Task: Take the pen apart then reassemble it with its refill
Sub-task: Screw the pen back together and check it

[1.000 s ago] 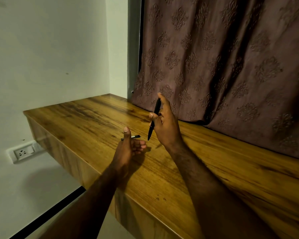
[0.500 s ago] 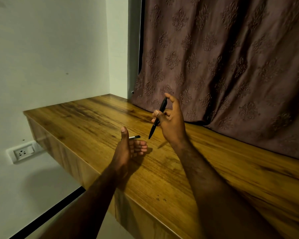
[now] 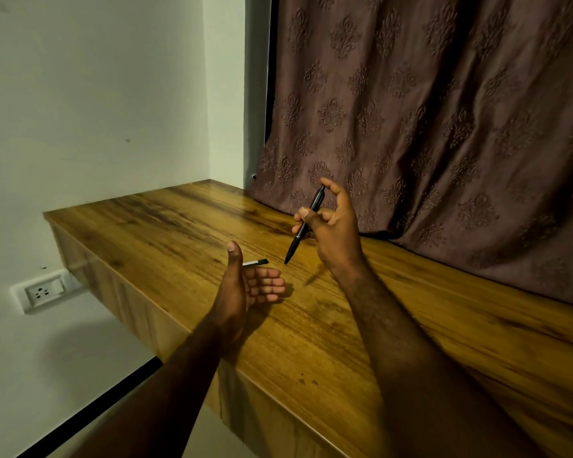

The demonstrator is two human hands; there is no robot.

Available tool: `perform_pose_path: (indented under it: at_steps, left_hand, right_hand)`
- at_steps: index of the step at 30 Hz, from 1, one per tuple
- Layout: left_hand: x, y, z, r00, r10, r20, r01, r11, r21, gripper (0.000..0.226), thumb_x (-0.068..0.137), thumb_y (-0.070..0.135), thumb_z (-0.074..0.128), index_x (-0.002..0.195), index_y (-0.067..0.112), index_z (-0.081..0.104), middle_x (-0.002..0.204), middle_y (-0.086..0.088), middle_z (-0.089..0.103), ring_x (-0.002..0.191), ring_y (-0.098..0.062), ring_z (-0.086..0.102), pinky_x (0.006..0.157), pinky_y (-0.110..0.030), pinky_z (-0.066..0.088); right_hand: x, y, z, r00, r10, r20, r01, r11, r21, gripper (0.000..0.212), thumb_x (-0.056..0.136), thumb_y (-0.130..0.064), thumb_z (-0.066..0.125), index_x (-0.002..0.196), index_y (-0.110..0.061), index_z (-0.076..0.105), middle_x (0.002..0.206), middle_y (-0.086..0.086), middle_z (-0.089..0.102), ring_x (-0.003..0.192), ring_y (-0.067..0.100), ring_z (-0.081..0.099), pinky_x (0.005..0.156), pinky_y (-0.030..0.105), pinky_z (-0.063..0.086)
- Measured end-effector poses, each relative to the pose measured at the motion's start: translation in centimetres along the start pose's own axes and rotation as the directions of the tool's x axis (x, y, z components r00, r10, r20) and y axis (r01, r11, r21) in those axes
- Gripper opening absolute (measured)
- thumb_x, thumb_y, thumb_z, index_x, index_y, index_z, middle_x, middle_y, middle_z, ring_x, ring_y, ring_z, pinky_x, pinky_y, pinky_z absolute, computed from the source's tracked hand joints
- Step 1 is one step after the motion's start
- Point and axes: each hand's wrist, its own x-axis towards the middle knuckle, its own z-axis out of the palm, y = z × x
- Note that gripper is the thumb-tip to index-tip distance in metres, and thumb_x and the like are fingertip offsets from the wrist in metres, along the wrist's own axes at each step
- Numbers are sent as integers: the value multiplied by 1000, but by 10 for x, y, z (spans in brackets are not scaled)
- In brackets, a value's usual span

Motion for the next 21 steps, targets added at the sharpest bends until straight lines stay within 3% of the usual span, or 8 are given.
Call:
perform_pose_path:
  at_steps: [21]
  left_hand:
    - [1,-2,-1,1000,12,-1,-12,1000,17,104,65,81,15,96,-3,67,84,-18,74,79,-27,71,71,-34,53]
  right_hand:
    - [-2,-6,0,1000,6,-25,-4,999,49,50,91,2,56,130,-25,40,81,13,67,65,19,68,60,28,56]
